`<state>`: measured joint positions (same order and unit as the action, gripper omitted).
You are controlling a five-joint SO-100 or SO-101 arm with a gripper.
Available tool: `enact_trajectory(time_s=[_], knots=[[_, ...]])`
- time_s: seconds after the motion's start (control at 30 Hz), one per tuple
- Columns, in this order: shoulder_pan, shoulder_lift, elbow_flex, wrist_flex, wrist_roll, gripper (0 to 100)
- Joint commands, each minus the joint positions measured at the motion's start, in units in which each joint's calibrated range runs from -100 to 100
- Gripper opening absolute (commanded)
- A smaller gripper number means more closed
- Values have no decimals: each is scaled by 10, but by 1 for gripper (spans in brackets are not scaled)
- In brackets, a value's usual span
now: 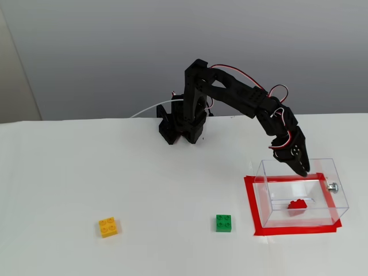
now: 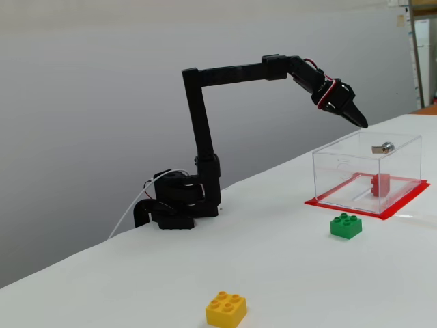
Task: Pick the red lego brick and place it into the transparent box
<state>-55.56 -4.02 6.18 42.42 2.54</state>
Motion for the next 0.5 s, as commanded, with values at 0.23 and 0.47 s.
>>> enact_trajectory(time_s=[0.23, 0.47], knots=[[78, -129, -56, 2, 3, 3], [192, -227, -72, 2, 3, 3]])
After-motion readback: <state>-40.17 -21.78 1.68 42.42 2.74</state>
